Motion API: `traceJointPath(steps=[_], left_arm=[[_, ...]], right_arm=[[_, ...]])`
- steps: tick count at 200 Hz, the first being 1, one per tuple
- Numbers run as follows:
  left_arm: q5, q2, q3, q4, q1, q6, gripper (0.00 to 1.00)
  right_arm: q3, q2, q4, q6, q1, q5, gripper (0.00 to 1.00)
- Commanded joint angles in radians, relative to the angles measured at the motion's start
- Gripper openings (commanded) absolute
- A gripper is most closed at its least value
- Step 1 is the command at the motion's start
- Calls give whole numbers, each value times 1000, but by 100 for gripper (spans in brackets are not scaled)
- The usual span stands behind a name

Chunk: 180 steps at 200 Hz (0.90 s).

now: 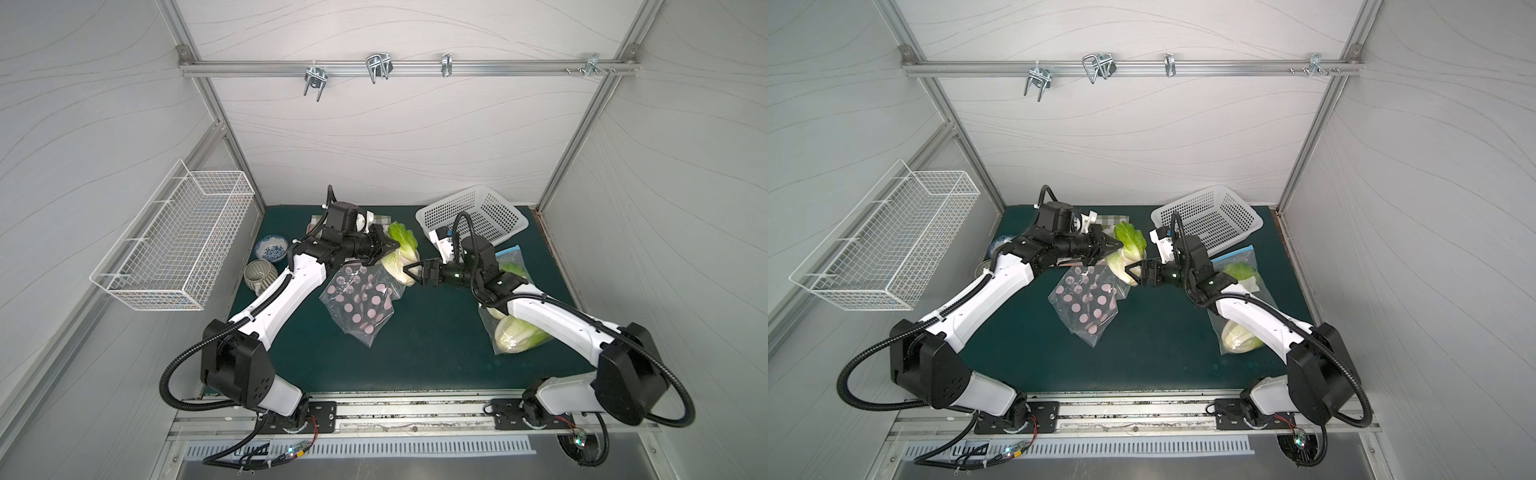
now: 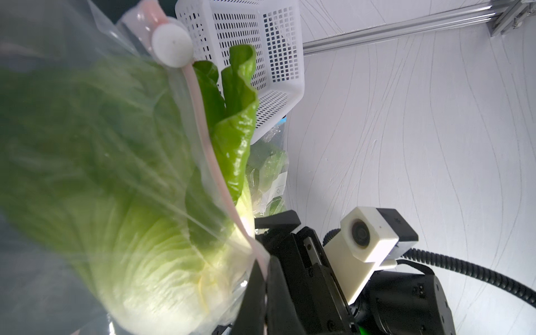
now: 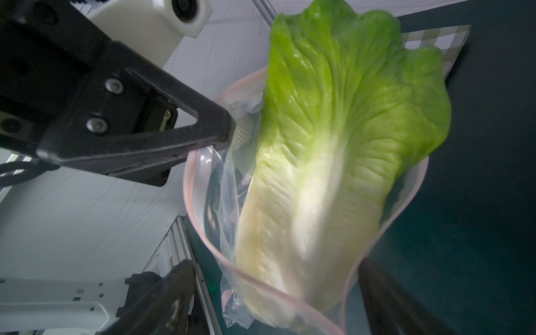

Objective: Put the chinese cabbages into a zipper bag and zip it
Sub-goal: Adjust the zipper food storage bag at the center of the board.

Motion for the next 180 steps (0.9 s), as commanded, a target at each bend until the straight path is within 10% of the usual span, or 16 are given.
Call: traceJointPath(steps=[1,111,180], left_arm=[[25,-47,54,106,1,-26,1],[77,-41,77,91,-26,10,1],[110,-53,190,-113,-25,187,24]], right_arm=[[41,40,-39,62,-4,-46,97],[30,124,276,221,-10,-93,78],[-25,15,232,-121,-10,-13,22]])
